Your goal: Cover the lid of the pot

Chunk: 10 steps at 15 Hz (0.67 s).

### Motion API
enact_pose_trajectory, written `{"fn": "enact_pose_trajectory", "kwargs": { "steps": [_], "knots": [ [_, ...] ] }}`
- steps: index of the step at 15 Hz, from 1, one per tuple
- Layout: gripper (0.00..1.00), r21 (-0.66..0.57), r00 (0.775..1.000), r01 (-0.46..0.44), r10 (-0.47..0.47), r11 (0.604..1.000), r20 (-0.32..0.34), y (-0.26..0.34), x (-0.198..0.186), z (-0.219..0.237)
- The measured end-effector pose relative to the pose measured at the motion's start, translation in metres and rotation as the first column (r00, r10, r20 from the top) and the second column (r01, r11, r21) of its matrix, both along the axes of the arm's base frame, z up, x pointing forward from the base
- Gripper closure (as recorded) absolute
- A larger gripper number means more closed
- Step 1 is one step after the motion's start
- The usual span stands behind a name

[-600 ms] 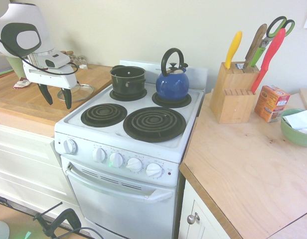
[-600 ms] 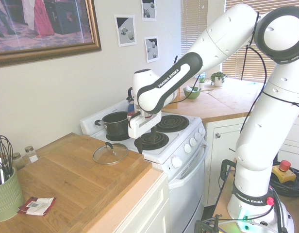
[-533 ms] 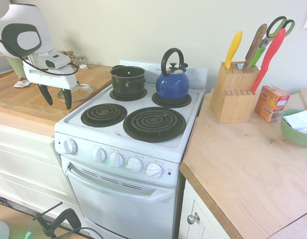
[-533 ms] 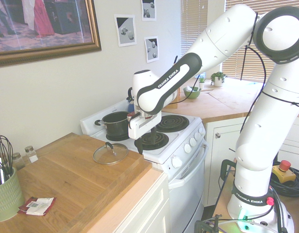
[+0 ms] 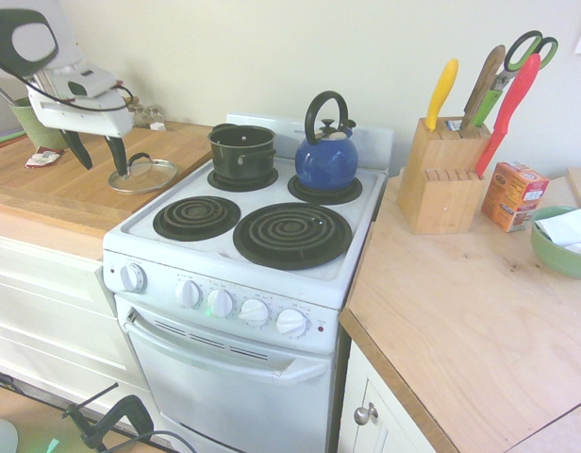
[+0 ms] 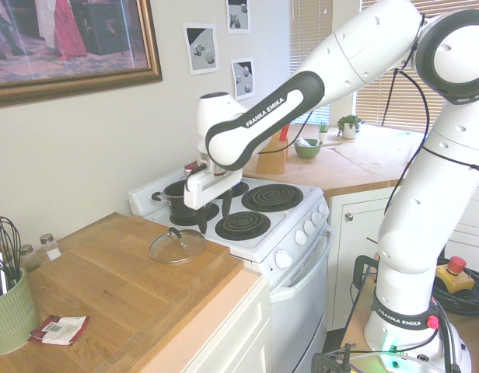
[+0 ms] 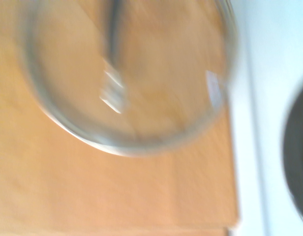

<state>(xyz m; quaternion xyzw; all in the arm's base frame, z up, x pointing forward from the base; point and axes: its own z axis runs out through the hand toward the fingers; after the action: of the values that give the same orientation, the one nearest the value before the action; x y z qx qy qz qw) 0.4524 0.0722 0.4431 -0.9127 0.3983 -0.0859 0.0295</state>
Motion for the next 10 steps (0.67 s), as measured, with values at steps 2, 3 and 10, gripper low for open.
{"fn": "enact_pose_trajectory", "kwargs": {
  "steps": [2, 3, 10],
  "knots": [
    [0.00, 0.001, 1.000, -0.006, 0.006, 1.000, 0.014, 0.018, 0.014, 0.012],
    [0.00, -0.002, 1.000, -0.003, 0.003, 1.000, 0.016, 0.022, 0.025, 0.012],
    [0.00, 0.003, 0.999, 0.040, -0.040, 0.999, -0.027, 0.011, 0.115, -0.044]
  ]
}}
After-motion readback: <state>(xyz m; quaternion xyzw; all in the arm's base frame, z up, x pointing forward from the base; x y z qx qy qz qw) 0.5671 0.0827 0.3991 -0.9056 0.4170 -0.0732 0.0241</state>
